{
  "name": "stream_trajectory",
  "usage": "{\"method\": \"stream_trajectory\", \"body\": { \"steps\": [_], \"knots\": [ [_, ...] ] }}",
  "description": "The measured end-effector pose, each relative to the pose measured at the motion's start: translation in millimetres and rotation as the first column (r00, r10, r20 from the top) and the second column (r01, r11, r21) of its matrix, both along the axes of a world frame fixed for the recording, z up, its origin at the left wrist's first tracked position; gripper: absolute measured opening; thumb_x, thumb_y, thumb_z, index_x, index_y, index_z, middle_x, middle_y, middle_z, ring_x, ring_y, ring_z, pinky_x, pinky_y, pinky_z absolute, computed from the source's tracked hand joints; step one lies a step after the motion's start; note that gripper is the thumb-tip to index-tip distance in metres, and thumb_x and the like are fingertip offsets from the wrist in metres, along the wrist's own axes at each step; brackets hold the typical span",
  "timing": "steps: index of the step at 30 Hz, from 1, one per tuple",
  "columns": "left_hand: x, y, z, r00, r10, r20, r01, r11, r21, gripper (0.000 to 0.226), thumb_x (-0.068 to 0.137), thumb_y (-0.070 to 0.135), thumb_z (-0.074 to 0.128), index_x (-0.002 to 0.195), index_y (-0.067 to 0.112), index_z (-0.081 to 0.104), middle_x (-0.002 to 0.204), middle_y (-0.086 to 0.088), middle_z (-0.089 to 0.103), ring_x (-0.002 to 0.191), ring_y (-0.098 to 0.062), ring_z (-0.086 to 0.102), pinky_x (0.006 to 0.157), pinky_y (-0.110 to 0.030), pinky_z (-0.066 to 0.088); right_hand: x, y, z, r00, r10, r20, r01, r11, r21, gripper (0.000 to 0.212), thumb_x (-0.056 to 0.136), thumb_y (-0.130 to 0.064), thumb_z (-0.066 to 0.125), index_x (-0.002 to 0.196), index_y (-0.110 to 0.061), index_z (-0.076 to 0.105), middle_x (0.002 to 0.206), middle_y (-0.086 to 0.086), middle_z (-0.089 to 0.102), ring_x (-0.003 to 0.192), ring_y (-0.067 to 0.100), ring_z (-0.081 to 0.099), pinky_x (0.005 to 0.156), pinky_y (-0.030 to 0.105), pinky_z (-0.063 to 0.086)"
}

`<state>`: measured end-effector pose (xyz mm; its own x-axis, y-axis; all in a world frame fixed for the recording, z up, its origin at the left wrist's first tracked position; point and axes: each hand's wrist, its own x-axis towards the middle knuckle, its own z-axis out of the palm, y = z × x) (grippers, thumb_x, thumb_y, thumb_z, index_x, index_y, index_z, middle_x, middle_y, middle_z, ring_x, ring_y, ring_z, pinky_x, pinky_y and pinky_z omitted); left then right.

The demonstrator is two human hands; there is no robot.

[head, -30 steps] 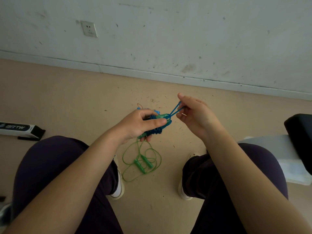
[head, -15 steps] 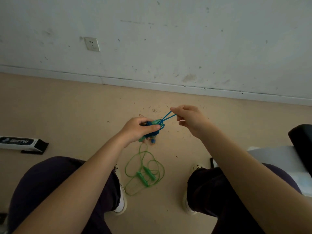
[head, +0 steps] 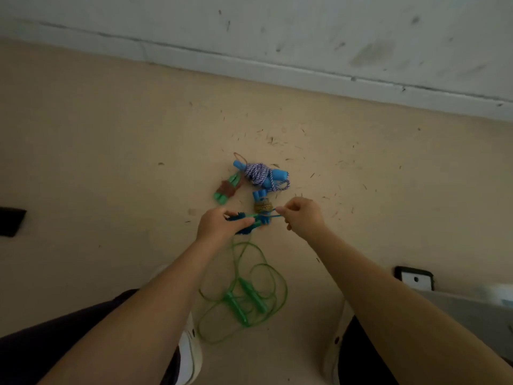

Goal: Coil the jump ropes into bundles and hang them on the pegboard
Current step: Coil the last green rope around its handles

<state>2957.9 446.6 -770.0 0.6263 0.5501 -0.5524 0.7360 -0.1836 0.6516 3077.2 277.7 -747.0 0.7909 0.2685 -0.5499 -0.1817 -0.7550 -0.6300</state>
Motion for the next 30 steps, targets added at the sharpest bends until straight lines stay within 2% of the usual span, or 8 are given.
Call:
{"method": "stream_trajectory", "body": {
  "steps": [5,10,14,17,19,21,26,30],
  "knots": [
    [52,33,-42,0.996,0.020,0.089,-0.036,0.983,0.179,0.040,0.074,0.055,0.080,0.093,0.023,0.064,0.080,0.017,0.056,0.065,0.006,0.048,0.049,-0.009,0.030,45,52,-41,0.994,0.046,0.098,-0.050,0.998,0.034,0.019,0.092,-0.034,0.065,0.082,-0.018,0.061,0.087,0.010,0.070,0.081,0.029,0.068,0.079,0.048,0.057],
    [63,40,-71,0.996,-0.008,0.093,-0.005,0.990,0.138,0.055,0.080,0.048,0.078,0.118,0.011,0.064,0.104,0.006,0.059,0.093,-0.012,0.056,0.065,-0.015,0.035,51,51,-62,1.000,0.001,0.027,-0.003,0.997,0.072,0.039,0.090,-0.047,0.065,0.113,-0.015,0.063,0.091,0.006,0.072,0.073,0.021,0.070,0.074,0.044,0.060],
    [33,32,-74,0.984,0.143,0.105,-0.159,0.974,0.163,0.061,0.079,0.051,0.077,0.124,0.014,0.060,0.119,-0.003,0.057,0.104,-0.018,0.056,0.080,-0.026,0.041,27,18,-73,0.992,-0.124,0.006,0.124,0.990,0.075,0.045,0.084,-0.057,0.068,0.112,-0.023,0.057,0.090,0.006,0.070,0.073,0.021,0.070,0.068,0.041,0.061],
    [-4,9,-76,0.970,0.235,-0.055,-0.226,0.965,0.133,0.061,0.080,0.057,0.073,0.122,0.014,0.060,0.120,-0.009,0.058,0.109,-0.028,0.058,0.084,-0.034,0.047,-6,-9,-85,0.981,-0.184,-0.061,0.183,0.983,-0.019,0.052,0.078,-0.062,0.070,0.107,-0.022,0.058,0.097,0.007,0.067,0.079,0.020,0.066,0.065,0.038,0.057],
    [-29,-11,-79,0.957,0.162,-0.240,-0.136,0.983,0.123,0.066,0.078,0.061,0.073,0.123,0.014,0.060,0.124,-0.010,0.058,0.114,-0.030,0.056,0.093,-0.042,0.050,-33,-25,-92,0.973,-0.190,-0.132,0.174,0.977,-0.124,0.057,0.074,-0.066,0.071,0.106,-0.021,0.059,0.101,0.003,0.064,0.078,0.012,0.060,0.059,0.028,0.047],
    [-51,-27,-80,0.941,0.098,-0.324,-0.065,0.992,0.111,0.068,0.073,0.062,0.075,0.122,0.017,0.059,0.123,-0.008,0.057,0.115,-0.029,0.055,0.094,-0.044,0.050,-61,-38,-98,0.964,-0.179,-0.198,0.135,0.967,-0.215,0.064,0.071,-0.068,0.072,0.109,-0.019,0.059,0.102,-0.001,0.062,0.083,0.012,0.058,0.067,0.027,0.045],
    [-79,-60,-87,0.965,-0.013,-0.262,-0.011,0.996,-0.087,0.056,0.071,0.051,0.084,0.111,0.021,0.057,0.103,0.004,0.060,0.089,-0.017,0.060,0.068,-0.030,0.049,-117,-41,-110,0.919,-0.211,-0.334,0.159,0.972,-0.175,0.062,0.071,-0.055,0.081,0.110,-0.015,0.056,0.105,0.003,0.062,0.095,0.025,0.065,0.083,0.043,0.058],
    [-80,-78,-92,0.973,-0.026,-0.229,-0.058,0.934,-0.353,0.026,0.086,0.029,0.077,0.103,0.010,0.071,0.099,-0.009,0.074,0.085,-0.021,0.066,0.072,-0.027,0.050,-134,-30,-108,0.797,-0.271,-0.539,0.344,0.938,0.038,0.045,0.084,-0.024,0.078,0.117,-0.001,0.059,0.098,0.013,0.068,0.072,0.021,0.068,0.059,0.033,0.058]
  ]
}}
